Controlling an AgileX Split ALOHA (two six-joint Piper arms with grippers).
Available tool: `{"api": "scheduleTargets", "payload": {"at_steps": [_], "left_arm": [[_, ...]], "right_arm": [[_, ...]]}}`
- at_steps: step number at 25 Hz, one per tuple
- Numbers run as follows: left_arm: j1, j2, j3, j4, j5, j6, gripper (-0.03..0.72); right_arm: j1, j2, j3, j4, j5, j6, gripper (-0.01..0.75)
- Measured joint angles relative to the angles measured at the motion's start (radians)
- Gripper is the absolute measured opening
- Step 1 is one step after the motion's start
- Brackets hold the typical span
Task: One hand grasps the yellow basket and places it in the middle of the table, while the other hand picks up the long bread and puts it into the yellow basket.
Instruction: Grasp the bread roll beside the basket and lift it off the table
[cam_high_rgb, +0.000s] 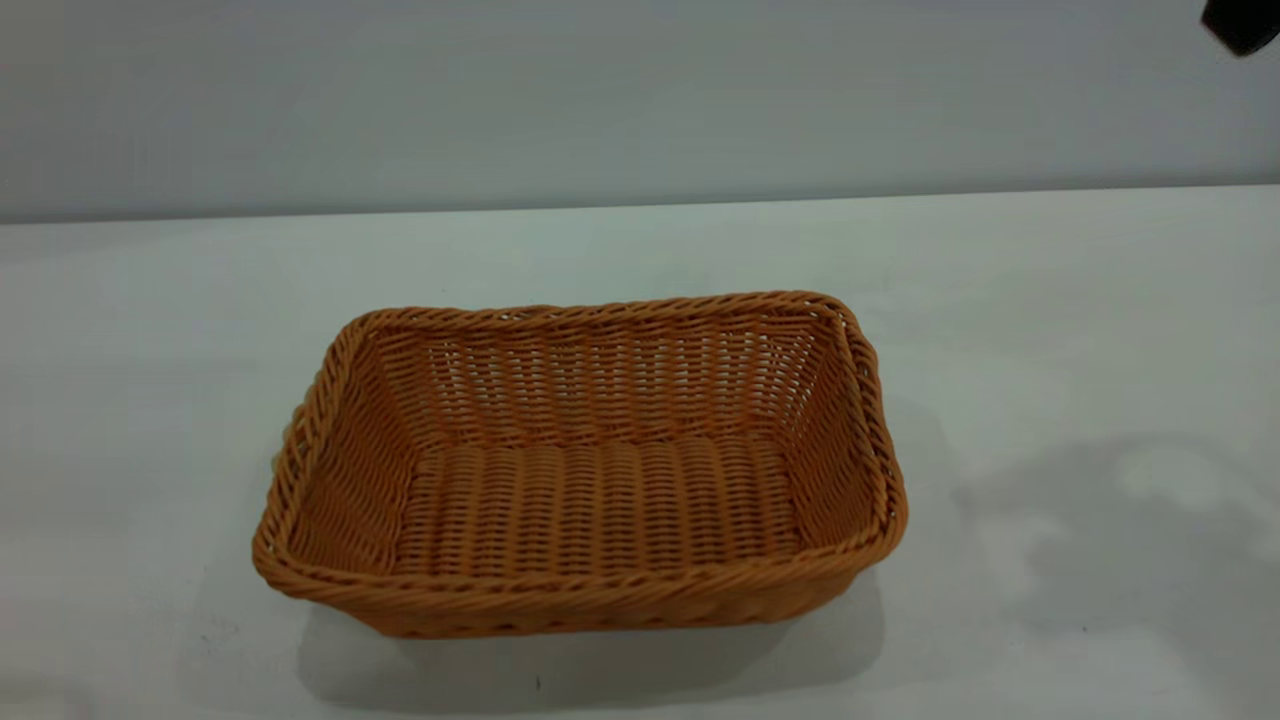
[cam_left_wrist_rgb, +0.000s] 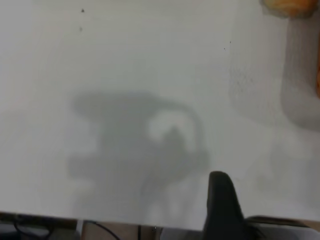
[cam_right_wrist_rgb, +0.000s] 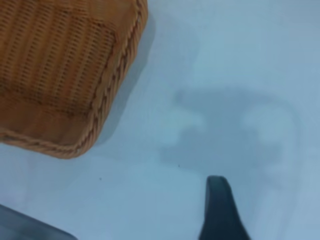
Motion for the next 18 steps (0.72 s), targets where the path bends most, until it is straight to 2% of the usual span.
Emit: {"api": "scheduleTargets", "payload": {"at_steps": [7,18], "left_arm": [[0.0,0.324,-0.151,-0.054,-0.139,0.075,0.515],[0.0,0.834,-0.422,-0.438,-0.216,0.555,0.491]], "right_arm": [[0.001,-0.027,0.073,-0.01,0.0,0.01,0.532],[0.001,-0.027,0.104,-0.013,-0.02,0.011,0.532]]}}
